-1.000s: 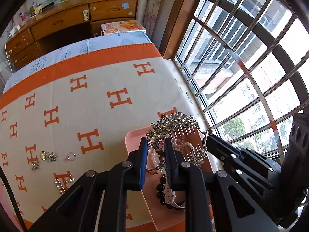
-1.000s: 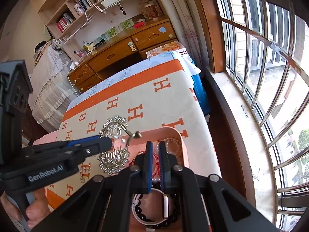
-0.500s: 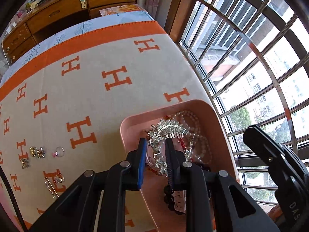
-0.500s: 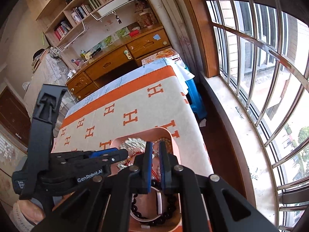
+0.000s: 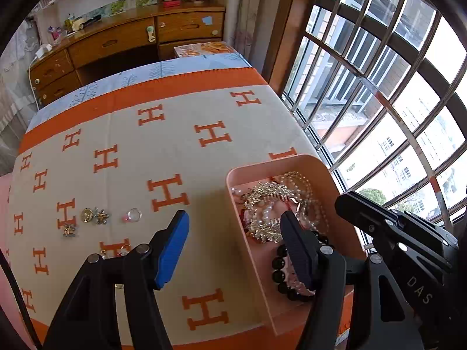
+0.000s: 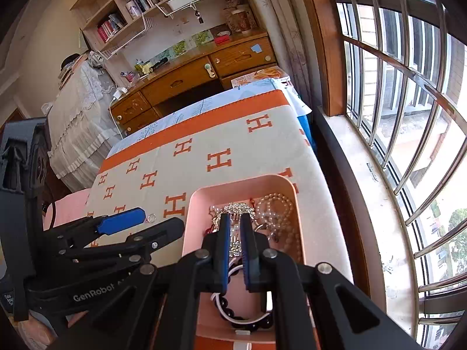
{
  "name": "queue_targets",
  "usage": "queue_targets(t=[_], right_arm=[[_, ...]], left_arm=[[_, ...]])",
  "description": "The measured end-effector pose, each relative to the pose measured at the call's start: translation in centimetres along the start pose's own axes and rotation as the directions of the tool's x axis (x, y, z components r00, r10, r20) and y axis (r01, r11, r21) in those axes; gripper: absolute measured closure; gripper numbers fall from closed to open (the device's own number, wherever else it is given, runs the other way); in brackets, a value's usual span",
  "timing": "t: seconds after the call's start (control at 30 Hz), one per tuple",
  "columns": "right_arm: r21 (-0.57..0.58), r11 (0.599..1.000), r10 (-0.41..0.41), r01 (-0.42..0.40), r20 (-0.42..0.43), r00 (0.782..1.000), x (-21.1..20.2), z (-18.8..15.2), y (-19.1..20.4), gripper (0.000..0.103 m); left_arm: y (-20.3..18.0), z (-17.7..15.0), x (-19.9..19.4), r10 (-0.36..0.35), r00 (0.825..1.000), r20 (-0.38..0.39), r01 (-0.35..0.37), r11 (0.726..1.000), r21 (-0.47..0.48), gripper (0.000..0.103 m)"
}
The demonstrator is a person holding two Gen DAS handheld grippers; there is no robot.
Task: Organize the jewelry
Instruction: 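Withdraw both open tools from the pink box, then grasp the pearl safety-pin brooch with the left tool while the right tool grasps the gold round brooch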
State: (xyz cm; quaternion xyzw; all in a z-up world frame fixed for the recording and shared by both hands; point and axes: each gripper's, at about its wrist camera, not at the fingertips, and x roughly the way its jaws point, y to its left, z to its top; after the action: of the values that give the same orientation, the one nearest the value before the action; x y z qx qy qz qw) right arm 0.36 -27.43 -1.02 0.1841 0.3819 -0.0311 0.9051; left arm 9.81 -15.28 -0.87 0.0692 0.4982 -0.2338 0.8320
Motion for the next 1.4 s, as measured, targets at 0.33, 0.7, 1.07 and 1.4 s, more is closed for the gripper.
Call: queue_targets(t=[0.33,0.7,1.07,1.4], right_arm=[[-0.062,0.997,0.043,-0.046,-0.044,0.998,0.7,-1.0,4.1,0.096],[-0.222,0.968,0.092,-0.12,-0.135,0.987,3.7,-1.5,11.9,0.096],[-0.183,0.972,0.096,-0.149,-0.268,0.958,9.5,-0.7,13.8,0.096],[-0.163,0.975,0.099,-0.151,-0.288,0.952,10.7,-0.5,13.2,0.096]], left_arm=[[9.8,-3.8,-4.2,0.162,0.985,0.05,-0.154,0.978,-0.142,0.038],[21.6,-8.3,-7.2,0.251,0.968,0.026,-0.225,0.903,-0.365,0.038],[20.4,-9.3,-3.0,0.141,0.989,-0.047,-0.149,0.932,-0.33,0.038],[16.8,-8.2,2.5,0.033,0.99,-0.135,-0.073,0.95,-0.304,0.038]])
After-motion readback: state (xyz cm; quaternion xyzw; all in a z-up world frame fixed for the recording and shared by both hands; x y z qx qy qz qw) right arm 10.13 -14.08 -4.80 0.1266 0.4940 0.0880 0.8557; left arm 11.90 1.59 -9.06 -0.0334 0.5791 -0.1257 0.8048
